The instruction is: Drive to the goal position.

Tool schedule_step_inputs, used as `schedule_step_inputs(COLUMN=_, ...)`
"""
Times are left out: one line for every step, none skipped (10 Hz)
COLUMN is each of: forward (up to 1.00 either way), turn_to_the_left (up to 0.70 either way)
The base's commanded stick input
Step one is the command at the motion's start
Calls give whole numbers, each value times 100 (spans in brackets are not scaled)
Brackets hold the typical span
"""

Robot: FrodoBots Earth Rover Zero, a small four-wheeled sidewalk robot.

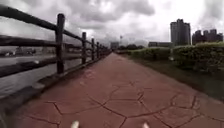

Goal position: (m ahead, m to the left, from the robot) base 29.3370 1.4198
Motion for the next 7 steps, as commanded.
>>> schedule_step_inputs(forward=100, turn_to_the_left=0)
schedule_step_inputs(forward=100, turn_to_the_left=0)
schedule_step_inputs(forward=100, turn_to_the_left=0)
schedule_step_inputs(forward=100, turn_to_the_left=0)
schedule_step_inputs(forward=100, turn_to_the_left=0)
schedule_step_inputs(forward=100, turn_to_the_left=0)
schedule_step_inputs(forward=100, turn_to_the_left=0)
